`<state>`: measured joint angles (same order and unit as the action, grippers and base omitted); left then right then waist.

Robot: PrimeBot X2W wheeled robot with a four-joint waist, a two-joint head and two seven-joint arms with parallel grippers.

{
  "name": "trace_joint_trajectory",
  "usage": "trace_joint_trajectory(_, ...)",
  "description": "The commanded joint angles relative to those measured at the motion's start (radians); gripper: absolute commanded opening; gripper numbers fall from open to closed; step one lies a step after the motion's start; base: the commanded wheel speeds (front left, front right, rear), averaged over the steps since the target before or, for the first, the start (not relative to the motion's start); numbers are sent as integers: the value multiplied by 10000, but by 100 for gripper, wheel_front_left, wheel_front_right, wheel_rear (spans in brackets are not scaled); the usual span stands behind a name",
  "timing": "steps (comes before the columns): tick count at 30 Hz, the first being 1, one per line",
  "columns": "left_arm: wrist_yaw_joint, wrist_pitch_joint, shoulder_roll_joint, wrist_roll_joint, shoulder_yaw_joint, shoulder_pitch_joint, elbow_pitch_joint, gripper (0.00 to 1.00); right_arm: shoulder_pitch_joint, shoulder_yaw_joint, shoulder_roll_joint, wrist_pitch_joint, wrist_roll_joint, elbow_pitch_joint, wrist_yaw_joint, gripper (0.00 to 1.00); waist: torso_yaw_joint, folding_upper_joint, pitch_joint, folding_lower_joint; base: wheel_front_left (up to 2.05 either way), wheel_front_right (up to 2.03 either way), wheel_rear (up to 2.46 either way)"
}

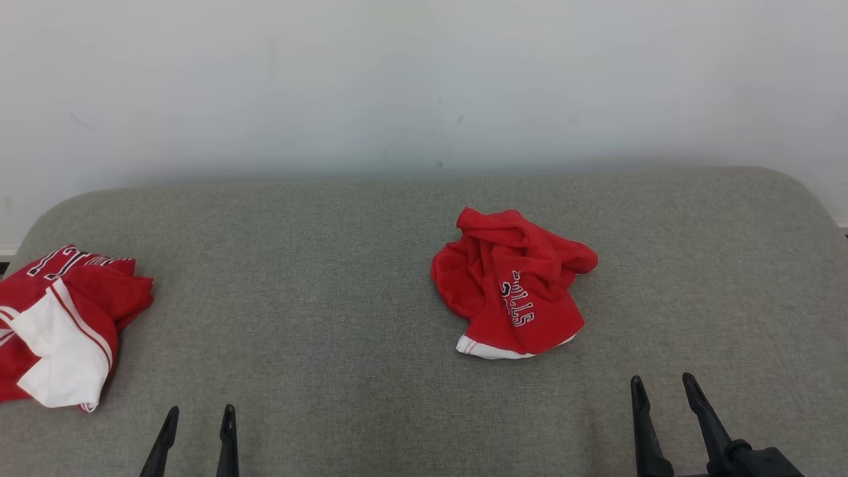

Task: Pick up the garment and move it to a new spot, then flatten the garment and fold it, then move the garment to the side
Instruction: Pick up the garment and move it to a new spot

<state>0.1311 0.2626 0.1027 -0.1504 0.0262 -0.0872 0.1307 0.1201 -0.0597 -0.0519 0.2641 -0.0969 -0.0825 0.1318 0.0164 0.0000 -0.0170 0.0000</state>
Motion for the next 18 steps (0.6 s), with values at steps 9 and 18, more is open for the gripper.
trace_joint_trajectory(9,-10,35,-36,100,-3,34,2,100,16,7,31,3,-7,14,-23,100,13,0,14,0,0,0,0)
trace_joint_trajectory(18,-11,33,145,-81,-8,185,170,100,-27,46,31,3,-1,-29,-23,100,-16,0,21,0,0,0,0)
